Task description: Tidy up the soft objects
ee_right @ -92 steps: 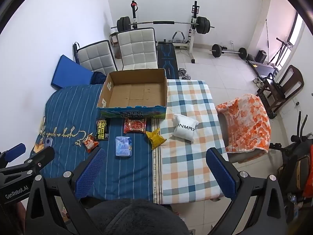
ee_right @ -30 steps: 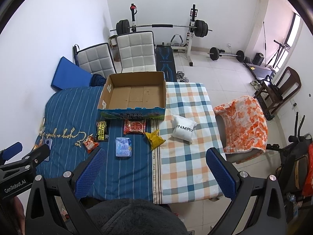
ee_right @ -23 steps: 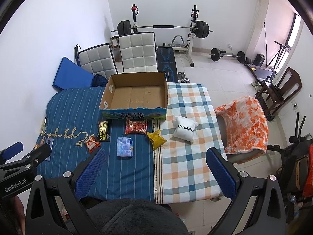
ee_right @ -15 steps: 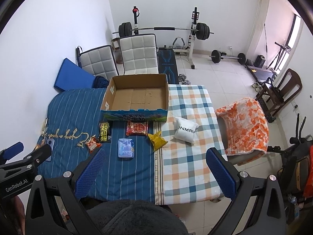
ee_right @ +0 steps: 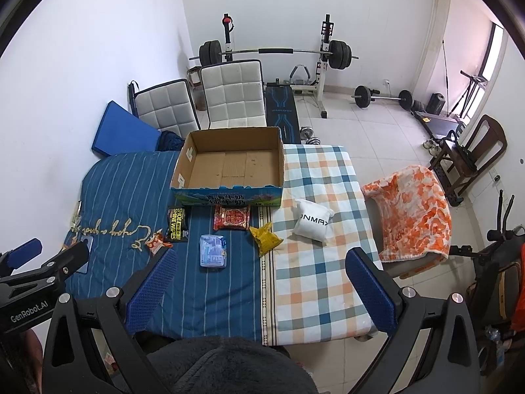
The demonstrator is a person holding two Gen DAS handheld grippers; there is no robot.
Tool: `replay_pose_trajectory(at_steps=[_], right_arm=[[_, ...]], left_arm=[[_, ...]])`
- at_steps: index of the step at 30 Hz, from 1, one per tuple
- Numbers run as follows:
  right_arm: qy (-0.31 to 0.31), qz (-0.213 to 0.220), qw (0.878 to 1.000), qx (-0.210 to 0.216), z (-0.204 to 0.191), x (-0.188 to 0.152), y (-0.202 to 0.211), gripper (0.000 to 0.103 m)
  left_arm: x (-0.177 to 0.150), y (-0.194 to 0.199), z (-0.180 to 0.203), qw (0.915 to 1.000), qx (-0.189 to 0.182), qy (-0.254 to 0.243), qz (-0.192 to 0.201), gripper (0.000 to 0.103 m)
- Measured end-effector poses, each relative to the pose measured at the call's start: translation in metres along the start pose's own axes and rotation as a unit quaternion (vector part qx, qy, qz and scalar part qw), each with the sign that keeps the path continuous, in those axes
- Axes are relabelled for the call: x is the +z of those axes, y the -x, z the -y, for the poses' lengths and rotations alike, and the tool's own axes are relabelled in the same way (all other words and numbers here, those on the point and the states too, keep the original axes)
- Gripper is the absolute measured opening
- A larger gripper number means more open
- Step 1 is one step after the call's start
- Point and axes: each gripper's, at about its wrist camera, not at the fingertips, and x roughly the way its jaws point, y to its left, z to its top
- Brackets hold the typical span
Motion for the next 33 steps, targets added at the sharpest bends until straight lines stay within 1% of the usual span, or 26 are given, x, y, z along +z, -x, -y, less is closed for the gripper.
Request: replay_pose_trajectory(at_steps=[3,5,9,11,13,16,17,20,21,23,24,26,27,28,31,33], right_arm=[[-0.002,-0.003,1.000,0.001,0.001,-0.001,-0.001,0.103],[-0.006,-0.005,1.000,-0.002,0.003,0.002,-0.006,0.103],[-0.024,-0.019,0.999,-0.013,0.020,0.010,-0.030,0.103],[-0.031,-0.026,0.999,-0.022,0.034,0.014,-0.050,0.103],[-0.039,-0.043,0.998,-0.031,0.050,0.018,-0.074,0.103],[-0.047,-0.072,0.995,-0.052,0.076,0.022,-0.121,0.103],[-0.050,-0.087,0.994,-0.053,0.085,0.023,-0.141,0.103],[-0.065,-0.132,0.988,-0.043,0.115,0.023,-0.203,0.103],[-0.070,-0.146,0.986,-0.041,0.124,0.023,-0.224,0.103],[-0.079,-0.176,0.981,-0.033,0.143,0.021,-0.272,0.103],[-0.085,-0.190,0.978,-0.033,0.151,0.021,-0.298,0.103],[-0.095,-0.216,0.971,-0.030,0.163,0.018,-0.341,0.103],[-0.098,-0.227,0.969,-0.032,0.167,0.017,-0.361,0.103],[-0.102,-0.240,0.965,-0.029,0.173,0.016,-0.387,0.103],[-0.111,-0.272,0.955,-0.027,0.181,0.013,-0.441,0.103],[-0.116,-0.286,0.951,-0.020,0.183,0.014,-0.464,0.103]], left_arm=[[0.005,-0.008,0.003,1.0000,-0.005,0.006,0.000,0.103],[0.010,-0.016,0.004,1.0000,-0.001,0.008,0.001,0.103],[0.020,-0.047,0.008,0.9997,-0.007,0.012,-0.018,0.103],[0.023,-0.067,0.011,0.9994,-0.012,0.010,-0.031,0.103],[0.027,-0.097,0.015,0.9984,-0.013,0.006,-0.056,0.103],[0.030,-0.143,0.018,0.9959,-0.014,0.003,-0.089,0.103],[0.030,-0.161,0.019,0.9947,-0.018,0.003,-0.101,0.103],[0.029,-0.223,0.025,0.9885,-0.027,0.010,-0.148,0.102],[0.028,-0.240,0.027,0.9867,-0.027,0.010,-0.160,0.102],[0.023,-0.286,0.034,0.9818,-0.020,0.005,-0.189,0.099],[0.020,-0.301,0.037,0.9796,-0.016,0.005,-0.200,0.098],[0.011,-0.341,0.041,0.9728,-0.023,0.016,-0.230,0.091],[0.004,-0.361,0.044,0.9678,-0.027,0.020,-0.250,0.089],[-0.001,-0.379,0.046,0.9631,-0.027,0.024,-0.267,0.088],[-0.018,-0.422,0.053,0.9512,-0.029,0.024,-0.306,0.088],[-0.028,-0.442,0.056,0.9453,-0.028,0.027,-0.324,0.088]])
